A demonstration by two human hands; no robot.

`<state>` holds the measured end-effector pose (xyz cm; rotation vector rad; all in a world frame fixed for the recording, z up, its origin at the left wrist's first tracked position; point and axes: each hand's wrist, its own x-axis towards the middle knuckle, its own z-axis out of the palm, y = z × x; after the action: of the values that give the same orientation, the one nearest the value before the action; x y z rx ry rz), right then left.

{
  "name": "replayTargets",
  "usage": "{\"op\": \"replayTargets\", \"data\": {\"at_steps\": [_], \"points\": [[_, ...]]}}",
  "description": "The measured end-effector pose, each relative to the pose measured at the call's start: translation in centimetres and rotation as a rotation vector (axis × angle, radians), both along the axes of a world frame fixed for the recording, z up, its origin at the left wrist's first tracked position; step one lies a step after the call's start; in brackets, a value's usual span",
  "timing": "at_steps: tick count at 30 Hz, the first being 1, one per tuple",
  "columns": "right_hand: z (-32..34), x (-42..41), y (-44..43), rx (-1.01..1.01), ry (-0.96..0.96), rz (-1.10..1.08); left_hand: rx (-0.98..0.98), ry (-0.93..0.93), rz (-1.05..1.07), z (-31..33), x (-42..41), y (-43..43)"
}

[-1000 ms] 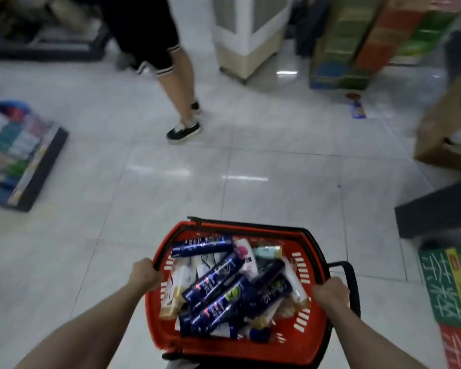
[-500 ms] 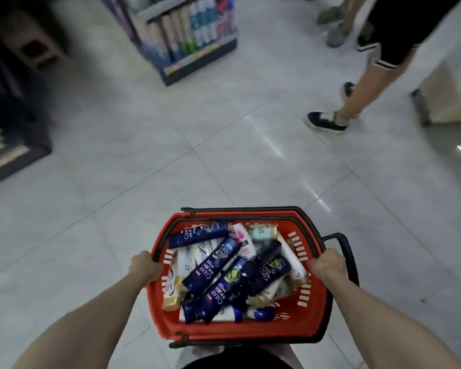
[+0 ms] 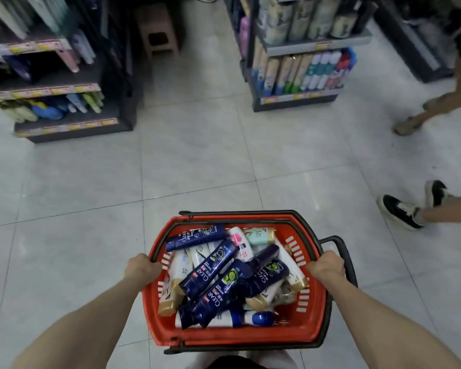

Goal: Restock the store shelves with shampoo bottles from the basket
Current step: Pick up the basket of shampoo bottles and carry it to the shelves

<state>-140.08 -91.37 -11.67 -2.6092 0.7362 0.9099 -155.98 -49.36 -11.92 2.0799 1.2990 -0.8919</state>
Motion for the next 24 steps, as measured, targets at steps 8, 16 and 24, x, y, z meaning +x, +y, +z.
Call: {"op": "replayTargets", "data": {"at_steps": [8,16,24], "points": [[0.0,15.3,12.6,0.03,-0.034,0.145,0.079,-0.062,0.095,0.2,9.6,10.8],[0.6,32.2,24.7,0.054,-0.021,0.238,0.094,-0.056,0.142,2.0,24.8,22.4],[1.6,47.3,39.4,0.024,-0.058,0.273,0.049,-0.068,0.161,2.2,38.6,36.3]]}}
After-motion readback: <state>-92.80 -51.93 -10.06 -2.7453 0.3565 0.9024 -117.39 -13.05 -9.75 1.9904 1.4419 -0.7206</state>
